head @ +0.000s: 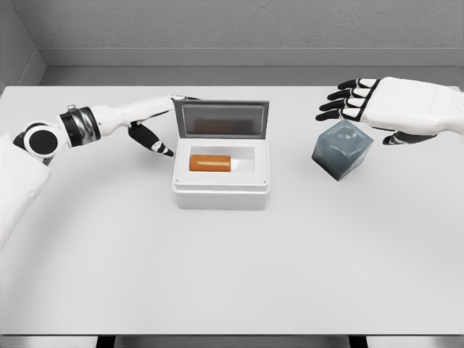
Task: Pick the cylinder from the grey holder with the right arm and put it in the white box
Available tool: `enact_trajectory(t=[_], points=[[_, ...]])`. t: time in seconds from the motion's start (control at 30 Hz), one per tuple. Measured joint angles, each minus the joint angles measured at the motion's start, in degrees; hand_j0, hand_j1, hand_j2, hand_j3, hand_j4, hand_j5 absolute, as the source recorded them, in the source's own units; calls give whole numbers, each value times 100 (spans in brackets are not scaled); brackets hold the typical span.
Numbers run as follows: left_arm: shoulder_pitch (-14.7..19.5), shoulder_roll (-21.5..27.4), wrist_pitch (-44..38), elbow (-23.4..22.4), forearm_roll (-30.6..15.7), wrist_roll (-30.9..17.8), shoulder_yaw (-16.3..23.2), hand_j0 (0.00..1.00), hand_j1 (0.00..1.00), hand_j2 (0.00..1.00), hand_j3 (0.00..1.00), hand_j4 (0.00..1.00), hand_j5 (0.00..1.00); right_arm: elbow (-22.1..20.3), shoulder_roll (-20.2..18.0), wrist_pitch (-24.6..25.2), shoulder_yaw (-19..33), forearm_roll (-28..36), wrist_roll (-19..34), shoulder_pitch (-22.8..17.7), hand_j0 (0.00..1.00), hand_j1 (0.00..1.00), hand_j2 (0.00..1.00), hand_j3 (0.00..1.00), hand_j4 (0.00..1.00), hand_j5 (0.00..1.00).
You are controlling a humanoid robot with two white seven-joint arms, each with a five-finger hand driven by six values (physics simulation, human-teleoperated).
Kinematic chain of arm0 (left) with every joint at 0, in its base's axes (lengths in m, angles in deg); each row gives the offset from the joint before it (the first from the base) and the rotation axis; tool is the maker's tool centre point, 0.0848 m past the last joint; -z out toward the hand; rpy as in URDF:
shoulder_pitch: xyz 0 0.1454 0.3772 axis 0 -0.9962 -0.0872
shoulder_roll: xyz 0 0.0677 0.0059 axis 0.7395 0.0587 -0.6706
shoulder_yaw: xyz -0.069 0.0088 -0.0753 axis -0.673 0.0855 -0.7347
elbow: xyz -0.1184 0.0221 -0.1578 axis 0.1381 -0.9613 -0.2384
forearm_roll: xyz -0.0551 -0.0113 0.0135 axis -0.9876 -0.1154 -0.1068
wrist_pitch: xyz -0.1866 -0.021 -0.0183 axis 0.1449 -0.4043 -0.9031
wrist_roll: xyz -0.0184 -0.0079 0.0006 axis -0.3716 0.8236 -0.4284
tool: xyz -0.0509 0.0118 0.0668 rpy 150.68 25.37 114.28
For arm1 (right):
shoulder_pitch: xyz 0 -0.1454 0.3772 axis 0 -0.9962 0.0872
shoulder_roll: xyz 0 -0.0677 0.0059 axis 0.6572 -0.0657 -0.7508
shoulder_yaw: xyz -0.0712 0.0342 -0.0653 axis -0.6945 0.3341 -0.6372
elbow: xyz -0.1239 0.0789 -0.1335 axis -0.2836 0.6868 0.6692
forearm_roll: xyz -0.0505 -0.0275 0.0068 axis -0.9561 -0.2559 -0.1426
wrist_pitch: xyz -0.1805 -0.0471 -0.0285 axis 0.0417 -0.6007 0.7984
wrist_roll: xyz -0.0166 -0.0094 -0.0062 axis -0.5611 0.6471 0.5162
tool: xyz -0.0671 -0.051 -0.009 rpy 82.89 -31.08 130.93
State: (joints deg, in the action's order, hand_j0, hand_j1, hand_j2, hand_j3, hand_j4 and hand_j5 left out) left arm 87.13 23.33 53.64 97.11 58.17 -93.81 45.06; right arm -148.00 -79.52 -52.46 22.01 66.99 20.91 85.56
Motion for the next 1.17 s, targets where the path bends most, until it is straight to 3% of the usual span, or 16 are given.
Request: enact_trajectory(t=[0.3,0.43,0.57,0.83,1.17], points=[[-132,57,-15,299,-6,21,31,100,100,100,100,100,100,0,-10,0,-3,0,0,-9,100,100,100,100,100,100],[53,249,-2,325,-32,11,17,100,100,100,100,100,100,0,-12,1,-3,1,0,-9,100,100,100,100,100,100],[114,648,3,305,56,131,-17,100,100,100,100,100,100,0,-13,0,-3,0,0,-9,100,100,100,100,100,100],[-299,1821,6,411,220,540,-81,100,100,100,100,100,100,0,-12,0,1,0,0,0,100,100,100,100,100,100],[-404,2131,3,457,223,529,-341,100,100,100,100,100,100,0,-38,0,5,0,0,-9,100,100,100,100,100,100]])
